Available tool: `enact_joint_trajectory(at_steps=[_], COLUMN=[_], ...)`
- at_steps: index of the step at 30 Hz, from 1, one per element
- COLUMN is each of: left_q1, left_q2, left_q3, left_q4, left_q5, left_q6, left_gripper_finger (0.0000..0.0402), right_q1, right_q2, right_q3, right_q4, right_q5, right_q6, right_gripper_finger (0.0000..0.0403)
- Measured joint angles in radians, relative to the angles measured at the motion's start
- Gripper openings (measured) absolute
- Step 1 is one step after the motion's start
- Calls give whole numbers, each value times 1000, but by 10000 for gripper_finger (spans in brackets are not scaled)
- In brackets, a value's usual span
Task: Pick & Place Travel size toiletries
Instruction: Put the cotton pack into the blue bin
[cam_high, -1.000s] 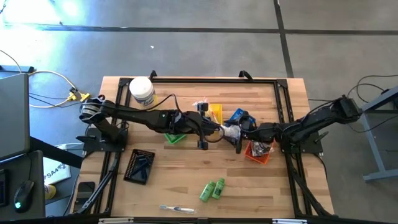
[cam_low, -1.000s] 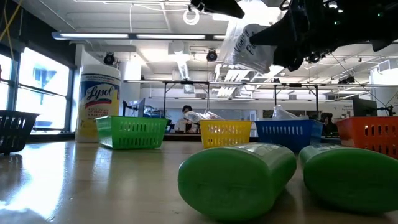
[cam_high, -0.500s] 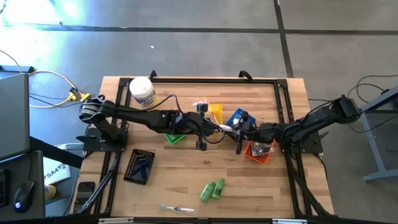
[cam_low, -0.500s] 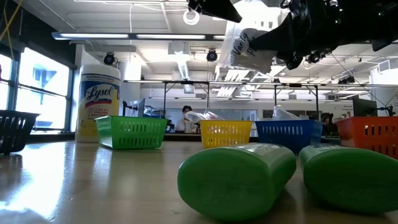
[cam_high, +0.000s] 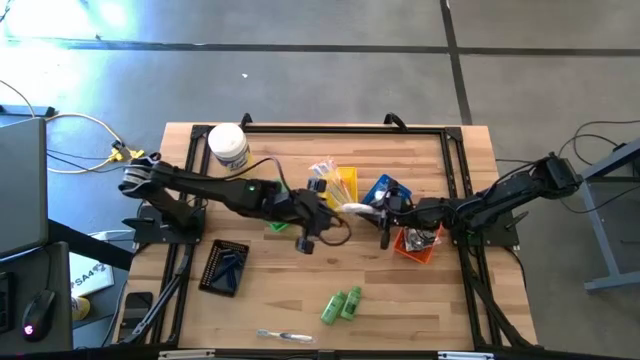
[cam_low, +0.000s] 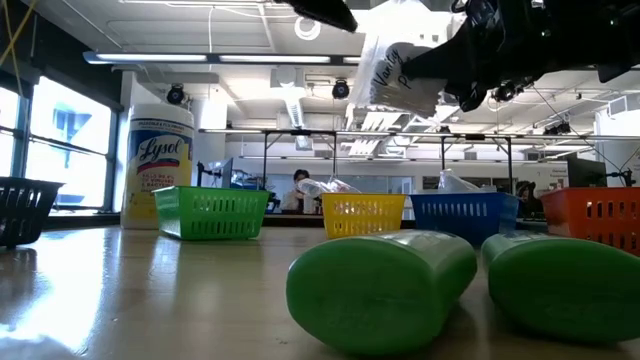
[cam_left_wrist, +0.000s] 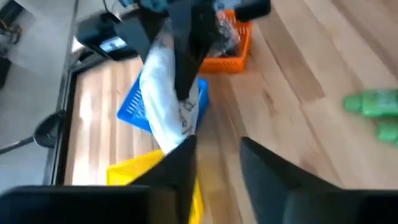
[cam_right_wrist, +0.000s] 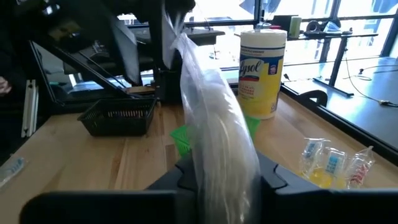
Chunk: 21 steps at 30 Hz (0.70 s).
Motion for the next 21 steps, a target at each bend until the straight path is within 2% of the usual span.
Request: enact_joint_trajectory(at_steps=[5,9,12,14,18,20,21], left_q1=[-51,-127,-171,-170,-121,-90,-77], left_q2=[-98,-228,-378,-493,-725,-834,-885], left_q3=[1,-54,-142,-230,-493,-643,-714], left_q4=[-185,-235,-196,-132,59,187,262], left_q5=[-25,-33,-67,-106,-110,-77,-57], left_q6=[-153,-197,-210,-229,-263,-281,-295], left_gripper_finger=[190,199,176,146,62,19,10], right_q1=[0,0,0,0,0,0,0], right_q2=[0,0,0,0,0,0,0], right_q3=[0,0,0,0,0,0,0], right_q4=[-8,-13,-13,-12,-5,-8,-11], right_q5=[-6,-11,-12,-13,-38,-42,-43], right_q6=[-2,-2,-2,-3,-6,-6,-6], right_gripper_finger=[43,38,43,45,41,39,38])
